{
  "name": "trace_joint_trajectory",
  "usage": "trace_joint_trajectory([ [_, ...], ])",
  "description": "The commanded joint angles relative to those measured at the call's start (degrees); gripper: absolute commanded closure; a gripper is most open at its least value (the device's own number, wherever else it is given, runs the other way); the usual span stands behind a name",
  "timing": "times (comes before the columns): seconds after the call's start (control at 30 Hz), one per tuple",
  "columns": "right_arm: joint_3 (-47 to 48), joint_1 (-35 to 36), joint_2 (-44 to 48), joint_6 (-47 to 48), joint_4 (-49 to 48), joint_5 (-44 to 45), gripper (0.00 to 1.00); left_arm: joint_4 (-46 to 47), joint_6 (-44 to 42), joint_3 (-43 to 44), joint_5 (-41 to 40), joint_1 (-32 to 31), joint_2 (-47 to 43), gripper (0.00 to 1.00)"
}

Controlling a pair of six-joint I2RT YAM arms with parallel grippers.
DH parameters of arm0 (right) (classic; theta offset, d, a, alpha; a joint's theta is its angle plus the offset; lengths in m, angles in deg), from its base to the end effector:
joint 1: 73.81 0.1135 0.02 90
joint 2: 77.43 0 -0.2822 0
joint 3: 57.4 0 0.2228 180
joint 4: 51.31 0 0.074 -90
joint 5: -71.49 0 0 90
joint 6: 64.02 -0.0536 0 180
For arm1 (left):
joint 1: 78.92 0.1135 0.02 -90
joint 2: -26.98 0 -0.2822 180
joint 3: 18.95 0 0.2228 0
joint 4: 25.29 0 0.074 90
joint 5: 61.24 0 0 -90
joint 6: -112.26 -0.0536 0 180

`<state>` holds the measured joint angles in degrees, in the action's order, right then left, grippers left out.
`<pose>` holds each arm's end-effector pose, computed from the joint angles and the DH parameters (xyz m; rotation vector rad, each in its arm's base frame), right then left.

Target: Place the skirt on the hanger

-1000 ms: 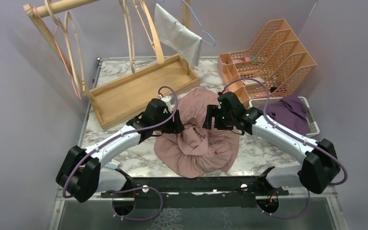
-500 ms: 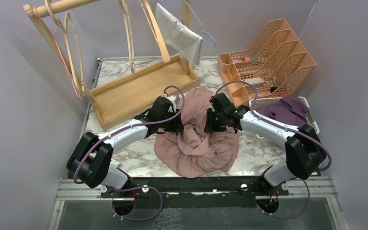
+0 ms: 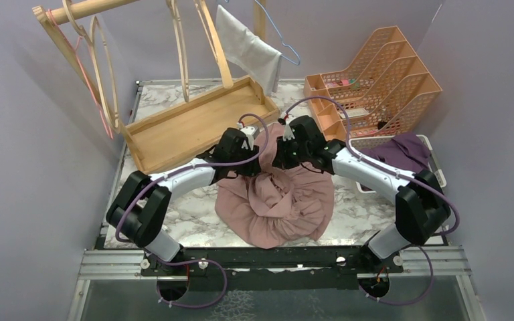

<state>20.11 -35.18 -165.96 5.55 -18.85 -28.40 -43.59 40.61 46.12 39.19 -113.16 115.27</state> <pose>0.2469 0.2091 0.2658 -0.4727 2.3809 0.6965 0.2518 -0.1831 0.2237 0.4250 2.3389 -0.6681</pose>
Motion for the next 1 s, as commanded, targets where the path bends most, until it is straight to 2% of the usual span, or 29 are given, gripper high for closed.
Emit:
trace_joint_trajectory([
  [0.0,2.1,0.2,-1.6,4.2,-3.3,-3.0,0.96,2.5,-3.2,2.7,2.6,0.0,1.9,0.65],
  [0.13,2.5,0.2,-1.0,2.7,-1.1,0.0,0.92,2.3,-3.7,4.7,4.7,0.0,4.1,0.68],
  [0.37,-2.2,0.2,6.5,-4.3,4.0,6.6,0.7,1.7,-5.3,7.7,7.4,0.0,6.5,0.68],
  [0.4,-2.9,0.1,7.9,-5.3,5.2,6.4,0.66,1.4,-5.7,7.9,7.3,0.0,6.8,0.73],
  [0.5,-2.8,0.2,10.7,-9.6,13.4,7.3,0.47,-0.7,-6.5,8.9,6.0,0.0,7.5,0.99],
  [0.57,-1.5,0.3,11.4,-12.0,20.8,7.5,0.41,-2.1,-6.2,9.4,5.0,-0.1,7.2,1.0],
  [0.67,0.8,3.2,11.8,-14.2,28.2,9.7,0.36,-2.7,-4.6,9.0,3.2,0.0,5.0,1.0],
  [0.8,2.5,7.9,10.8,-18.0,31.9,12.2,0.34,-5.5,-2.1,9.3,0.1,-0.1,1.1,1.0],
  [0.87,2.9,9.6,9.6,-20.6,32.9,13.5,0.35,-7.2,-1.2,9.3,-1.8,-0.1,-1.2,1.0],
  [0.97,4.3,12.1,8.8,-25.4,36.7,15.6,0.41,-10.6,-0.3,9.3,-6.1,-0.1,-5.0,1.0],
])
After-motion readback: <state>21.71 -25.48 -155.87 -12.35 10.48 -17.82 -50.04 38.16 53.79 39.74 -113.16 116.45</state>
